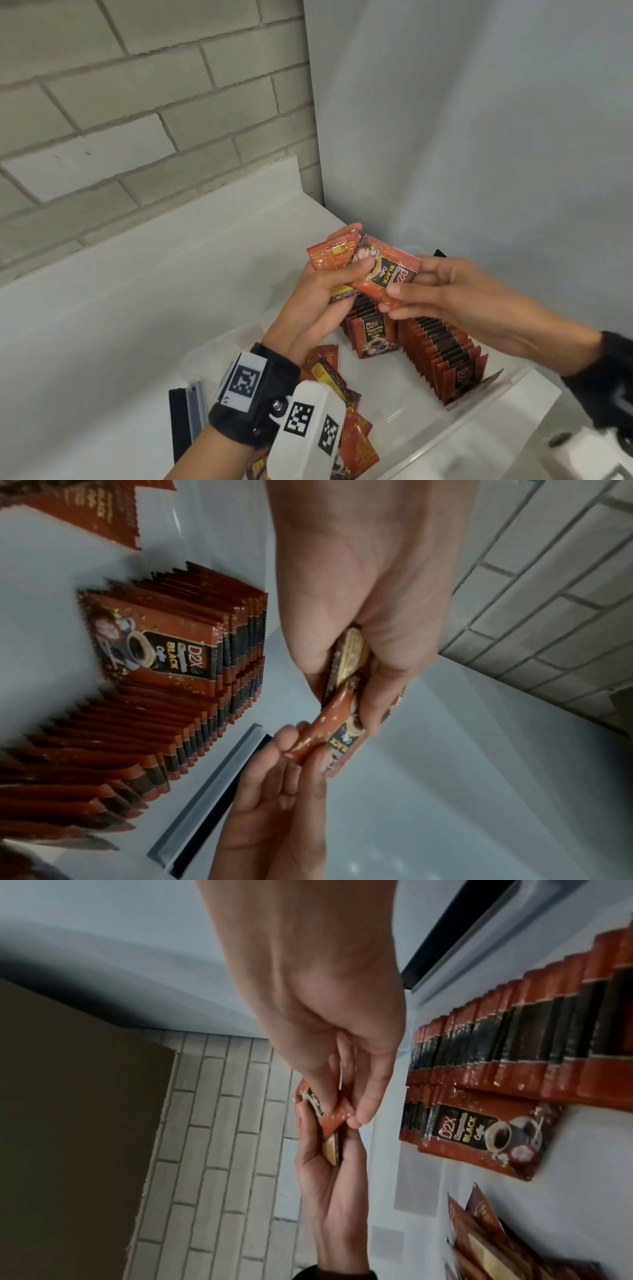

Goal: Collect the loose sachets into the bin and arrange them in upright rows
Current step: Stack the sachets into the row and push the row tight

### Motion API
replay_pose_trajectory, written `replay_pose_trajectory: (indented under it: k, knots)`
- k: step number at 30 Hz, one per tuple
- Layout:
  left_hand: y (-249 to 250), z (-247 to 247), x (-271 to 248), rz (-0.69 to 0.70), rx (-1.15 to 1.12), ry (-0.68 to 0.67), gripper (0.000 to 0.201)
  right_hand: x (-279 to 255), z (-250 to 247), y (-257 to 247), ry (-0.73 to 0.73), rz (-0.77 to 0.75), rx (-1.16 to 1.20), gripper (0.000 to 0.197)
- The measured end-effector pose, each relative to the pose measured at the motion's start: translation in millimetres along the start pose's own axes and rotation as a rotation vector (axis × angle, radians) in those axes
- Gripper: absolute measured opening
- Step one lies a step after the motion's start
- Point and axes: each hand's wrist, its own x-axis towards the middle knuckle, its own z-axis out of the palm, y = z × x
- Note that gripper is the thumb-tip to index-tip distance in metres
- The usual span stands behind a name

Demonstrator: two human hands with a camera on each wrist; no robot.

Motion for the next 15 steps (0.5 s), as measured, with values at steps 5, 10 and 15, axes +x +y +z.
replay_pose_trajectory:
  k: [5, 10, 15]
  knots:
    - [5.5, 1.6, -1.1, 0.053, -0.051, 0.079, 0.019, 10.2, -15.1, -9.0, -0.066, -0.031, -0.294, 0.022]
    - [6.9, 0.3, -1.2, 0.036, -0.020, 0.197, 0.028, 28.5, -8.0, -12.9, -0.178, -0.103, -0.909, 0.017]
    - [8.9, -1.9, 0.4, 0.064, -0.028, 0.290, 0.018, 46.3, -2.0, -32.5, -0.304, -0.121, -1.167, 0.018]
